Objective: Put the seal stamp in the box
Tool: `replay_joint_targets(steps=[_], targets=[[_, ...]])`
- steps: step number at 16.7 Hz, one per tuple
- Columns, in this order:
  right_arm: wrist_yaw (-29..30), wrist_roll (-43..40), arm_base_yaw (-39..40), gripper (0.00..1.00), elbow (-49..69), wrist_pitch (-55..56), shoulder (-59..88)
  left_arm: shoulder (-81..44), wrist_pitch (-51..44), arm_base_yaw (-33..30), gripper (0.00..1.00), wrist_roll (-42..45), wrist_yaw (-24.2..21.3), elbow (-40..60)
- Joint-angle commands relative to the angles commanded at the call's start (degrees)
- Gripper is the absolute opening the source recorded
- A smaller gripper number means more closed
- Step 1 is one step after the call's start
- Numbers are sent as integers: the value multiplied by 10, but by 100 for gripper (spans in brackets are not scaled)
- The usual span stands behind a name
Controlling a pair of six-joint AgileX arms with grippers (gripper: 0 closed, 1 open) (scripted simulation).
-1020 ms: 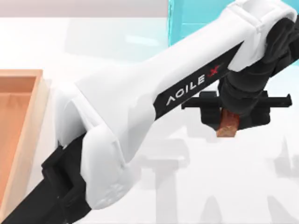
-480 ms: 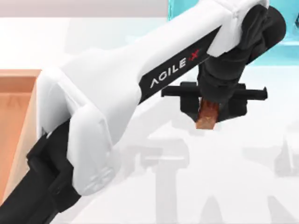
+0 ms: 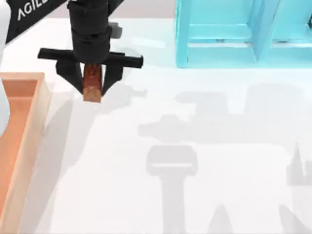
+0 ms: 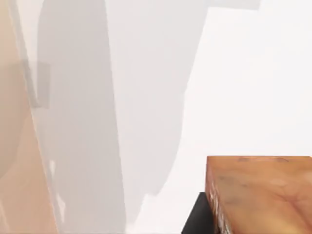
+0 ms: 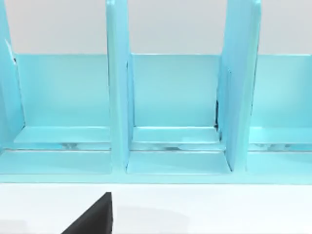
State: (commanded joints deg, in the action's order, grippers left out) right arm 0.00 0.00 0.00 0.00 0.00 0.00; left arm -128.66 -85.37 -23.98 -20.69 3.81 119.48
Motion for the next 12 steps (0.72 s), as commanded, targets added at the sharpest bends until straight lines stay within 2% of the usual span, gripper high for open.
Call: replay_joint_targets(steps=[7, 10, 12], targets=[[0, 0, 0, 100, 0, 0, 0, 211, 95, 279, 0, 267, -27, -259], [0, 0, 0, 100, 0, 0, 0, 281, 127, 365, 0, 347, -45, -332], [0, 0, 0, 100, 0, 0, 0, 312, 143, 399, 0, 379, -53, -362]])
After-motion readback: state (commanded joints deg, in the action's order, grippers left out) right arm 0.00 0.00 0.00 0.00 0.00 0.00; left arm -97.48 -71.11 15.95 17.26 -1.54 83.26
